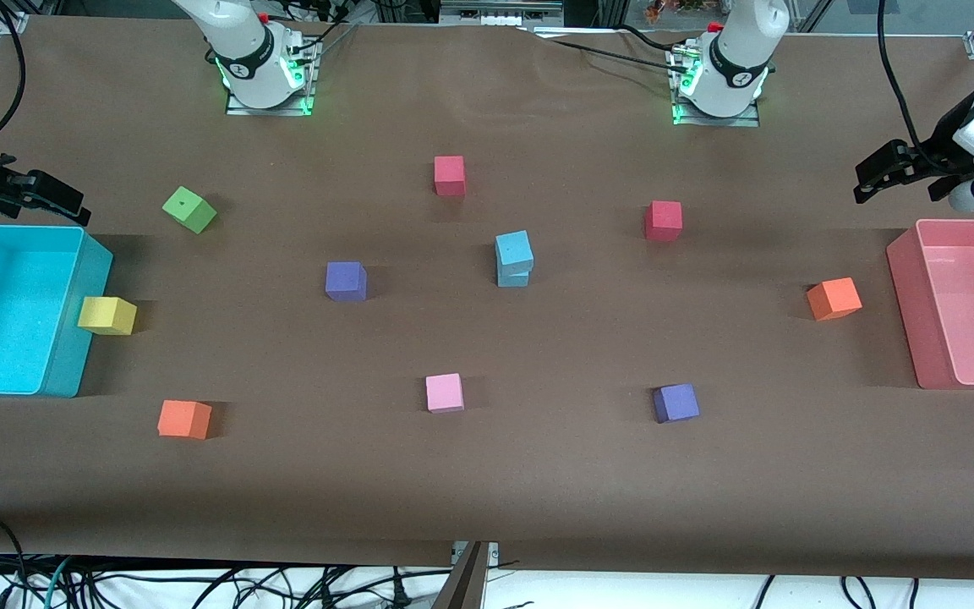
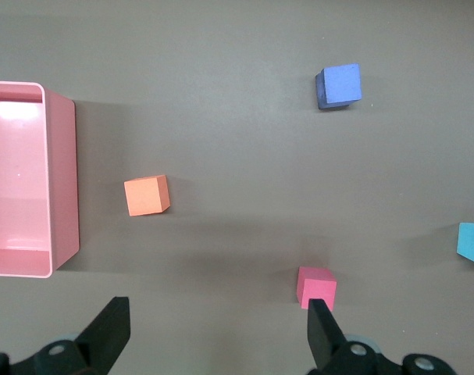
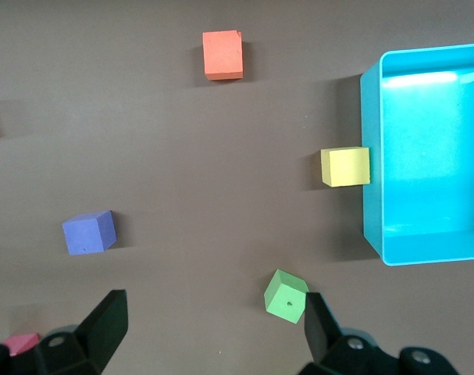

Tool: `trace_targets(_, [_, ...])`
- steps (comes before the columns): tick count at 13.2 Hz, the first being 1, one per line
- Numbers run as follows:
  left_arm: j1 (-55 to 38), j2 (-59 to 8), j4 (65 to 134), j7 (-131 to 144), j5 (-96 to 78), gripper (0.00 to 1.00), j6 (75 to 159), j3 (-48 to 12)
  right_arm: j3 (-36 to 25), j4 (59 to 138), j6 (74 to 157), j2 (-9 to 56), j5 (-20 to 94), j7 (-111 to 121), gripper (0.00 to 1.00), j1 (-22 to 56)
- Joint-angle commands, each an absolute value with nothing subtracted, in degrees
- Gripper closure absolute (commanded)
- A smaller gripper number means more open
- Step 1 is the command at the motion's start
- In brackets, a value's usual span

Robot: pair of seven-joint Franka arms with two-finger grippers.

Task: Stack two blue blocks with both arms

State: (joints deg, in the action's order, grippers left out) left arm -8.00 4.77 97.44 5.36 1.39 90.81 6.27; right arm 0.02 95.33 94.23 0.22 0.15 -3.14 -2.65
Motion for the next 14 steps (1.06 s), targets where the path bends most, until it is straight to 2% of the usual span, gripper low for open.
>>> trace_targets(1, [-7.7,4.1,95.9,4.3,1.8,0.00,90.4,6.1,0.2,94.0,93.9,0.6,-0.8,0.6,0.00,-2.5])
trace_targets(14, [-7.8,4.4,95.9,3.7,1.8,0.00,92.0,6.0,0.2,93.9,95.3,0.9,-1.8,0.5,0.00,-2.4])
